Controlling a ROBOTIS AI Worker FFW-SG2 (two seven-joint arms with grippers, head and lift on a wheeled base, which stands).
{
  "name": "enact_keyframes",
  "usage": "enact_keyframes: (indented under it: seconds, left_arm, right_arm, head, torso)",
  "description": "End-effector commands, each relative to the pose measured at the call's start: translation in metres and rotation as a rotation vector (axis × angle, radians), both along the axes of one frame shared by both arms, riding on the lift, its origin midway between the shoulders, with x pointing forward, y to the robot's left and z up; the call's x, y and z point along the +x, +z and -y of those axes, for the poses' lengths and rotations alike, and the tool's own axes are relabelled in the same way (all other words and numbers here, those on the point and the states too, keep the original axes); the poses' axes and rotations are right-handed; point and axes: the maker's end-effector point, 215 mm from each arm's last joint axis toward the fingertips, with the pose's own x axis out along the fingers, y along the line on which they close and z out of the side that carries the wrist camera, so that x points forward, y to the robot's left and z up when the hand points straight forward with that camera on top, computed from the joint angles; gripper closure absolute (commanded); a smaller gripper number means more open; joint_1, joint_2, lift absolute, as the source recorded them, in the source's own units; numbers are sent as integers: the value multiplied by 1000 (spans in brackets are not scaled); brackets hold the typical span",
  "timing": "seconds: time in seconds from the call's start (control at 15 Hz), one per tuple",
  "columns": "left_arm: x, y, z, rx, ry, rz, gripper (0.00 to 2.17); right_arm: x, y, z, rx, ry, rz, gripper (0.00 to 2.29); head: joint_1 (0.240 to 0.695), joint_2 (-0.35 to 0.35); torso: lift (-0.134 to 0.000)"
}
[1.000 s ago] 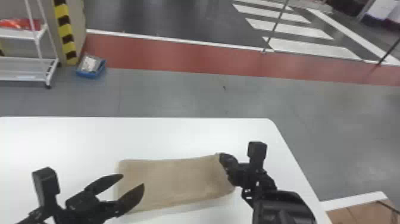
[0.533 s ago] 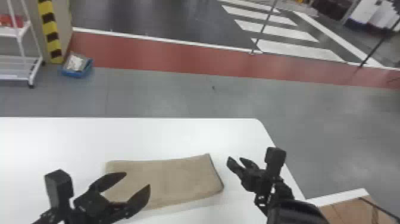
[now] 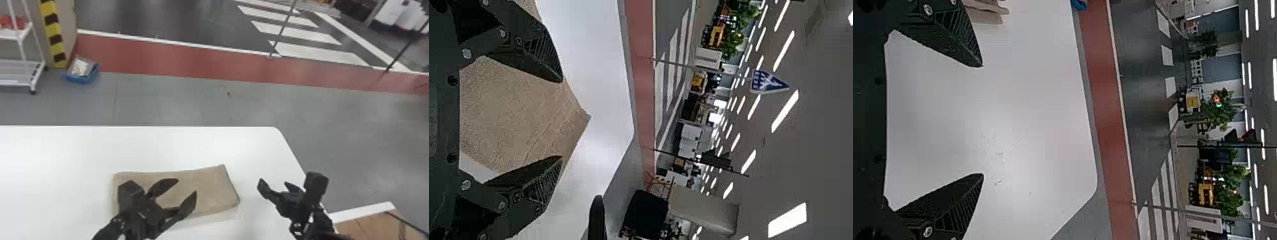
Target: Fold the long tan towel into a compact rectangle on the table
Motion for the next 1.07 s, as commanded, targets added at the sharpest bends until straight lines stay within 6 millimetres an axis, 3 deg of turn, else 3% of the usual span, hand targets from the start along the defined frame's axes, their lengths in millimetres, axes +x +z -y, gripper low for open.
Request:
enact_keyframes:
  seconds: [0.0, 0.2, 0.53, 1.0]
  left_arm:
    - [3, -12, 7, 41, 10, 19, 981]
    - [16, -30, -7, 161, 86, 50, 1774]
    - [6, -83, -20, 325, 62, -79, 1872]
    - [8, -84, -22, 343, 66, -76, 1872]
  right_arm:
    - [1, 1, -1, 15, -4, 10, 90]
    - [-1, -5, -7, 59, -10, 13, 93]
    - [14, 1, -32, 159, 74, 36, 93]
    - [41, -21, -65, 192, 144, -72, 127]
  head:
    - [695, -350]
    - [695, -350]
    - [695, -350]
    - [695, -350]
  torso:
    - [0]
    - [0]
    - [0]
    - [0]
